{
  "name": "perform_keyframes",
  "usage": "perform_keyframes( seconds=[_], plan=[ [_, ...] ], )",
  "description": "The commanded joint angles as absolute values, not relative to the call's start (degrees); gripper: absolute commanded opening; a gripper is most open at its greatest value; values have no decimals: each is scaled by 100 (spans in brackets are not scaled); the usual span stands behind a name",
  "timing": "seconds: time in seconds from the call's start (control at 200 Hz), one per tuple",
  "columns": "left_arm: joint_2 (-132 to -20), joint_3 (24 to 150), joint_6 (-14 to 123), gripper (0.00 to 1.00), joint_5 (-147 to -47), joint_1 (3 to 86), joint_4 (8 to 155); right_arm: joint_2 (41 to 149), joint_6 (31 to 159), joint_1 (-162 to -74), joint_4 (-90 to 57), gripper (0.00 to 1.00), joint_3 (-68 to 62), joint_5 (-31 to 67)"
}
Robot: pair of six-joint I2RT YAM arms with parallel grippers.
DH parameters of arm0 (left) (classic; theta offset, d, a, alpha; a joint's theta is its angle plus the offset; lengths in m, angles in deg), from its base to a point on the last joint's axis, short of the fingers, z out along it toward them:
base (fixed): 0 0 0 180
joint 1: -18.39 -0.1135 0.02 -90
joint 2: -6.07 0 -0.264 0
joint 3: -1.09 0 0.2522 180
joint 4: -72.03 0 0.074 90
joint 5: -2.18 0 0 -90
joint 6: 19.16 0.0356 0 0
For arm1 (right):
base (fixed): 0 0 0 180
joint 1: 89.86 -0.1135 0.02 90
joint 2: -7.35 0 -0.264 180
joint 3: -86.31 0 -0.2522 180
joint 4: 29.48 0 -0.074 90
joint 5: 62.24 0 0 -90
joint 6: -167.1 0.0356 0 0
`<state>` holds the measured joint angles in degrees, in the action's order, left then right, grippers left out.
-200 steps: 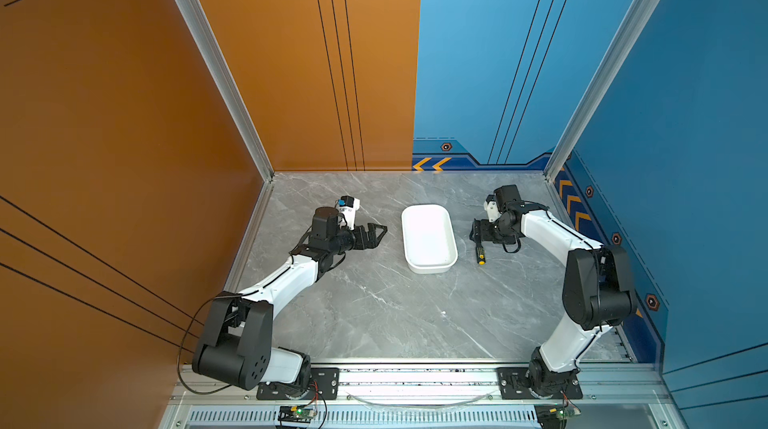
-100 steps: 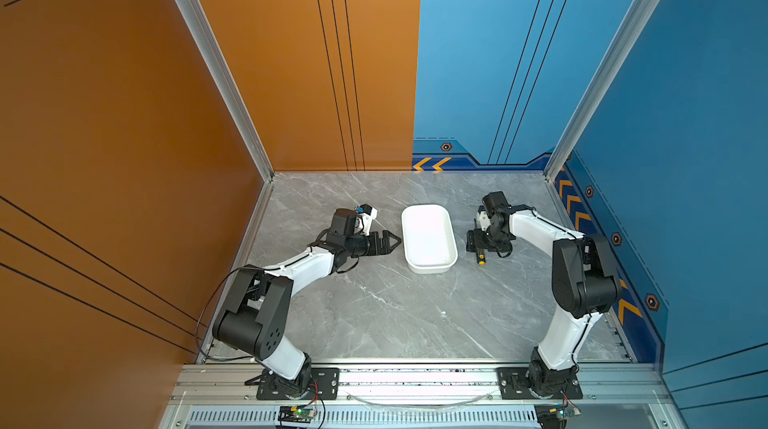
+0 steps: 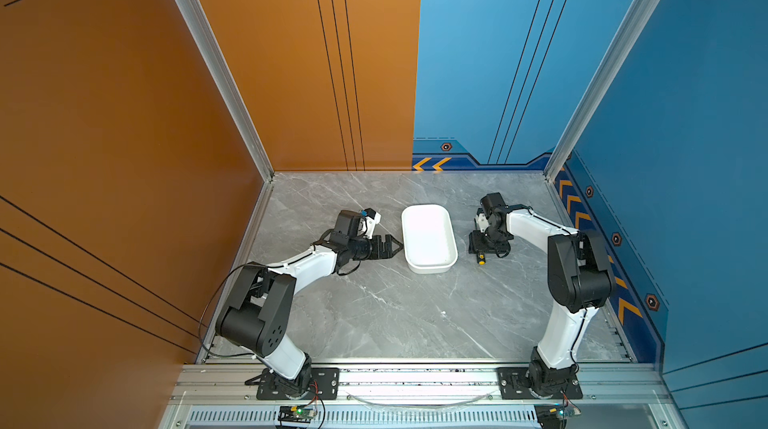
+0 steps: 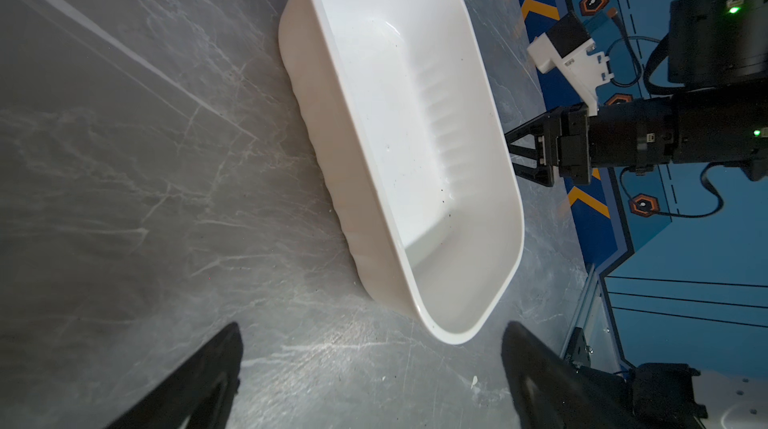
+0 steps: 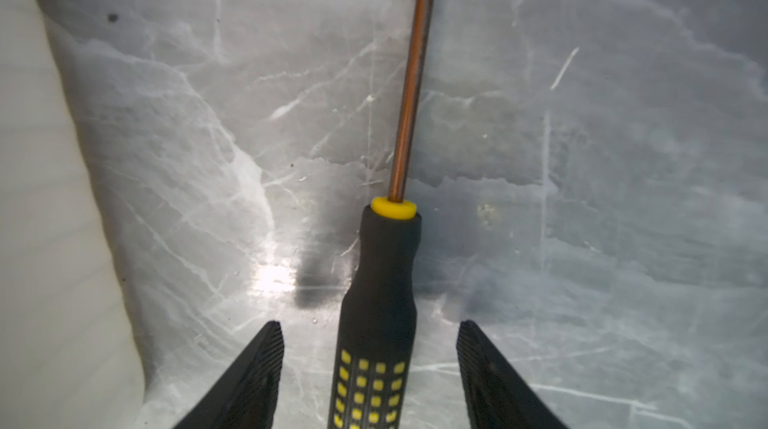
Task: Put the screwdriver in the bin
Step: 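Close the right gripper on the black-and-yellow screwdriver handle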
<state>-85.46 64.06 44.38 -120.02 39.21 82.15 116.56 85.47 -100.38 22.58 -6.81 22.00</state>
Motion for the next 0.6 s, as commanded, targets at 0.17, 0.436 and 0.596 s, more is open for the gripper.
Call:
perform_keyframes(
  seconds=[0.17, 0.436, 0.596],
  plan=[
    [-8493, 6548, 4623, 98, -11913, 3993, 8430, 11834, 8501, -10125, 2512, 49, -482, 2352],
    [-8487, 6594, 4715, 98, -11892, 3991, 8571, 11911, 8527, -10123, 2571, 23, -428, 2302],
    [-8404, 6569, 4768, 98, -11714, 3980, 8629, 11833, 8608, -10088, 2576, 14, -447, 2226]
  ],
)
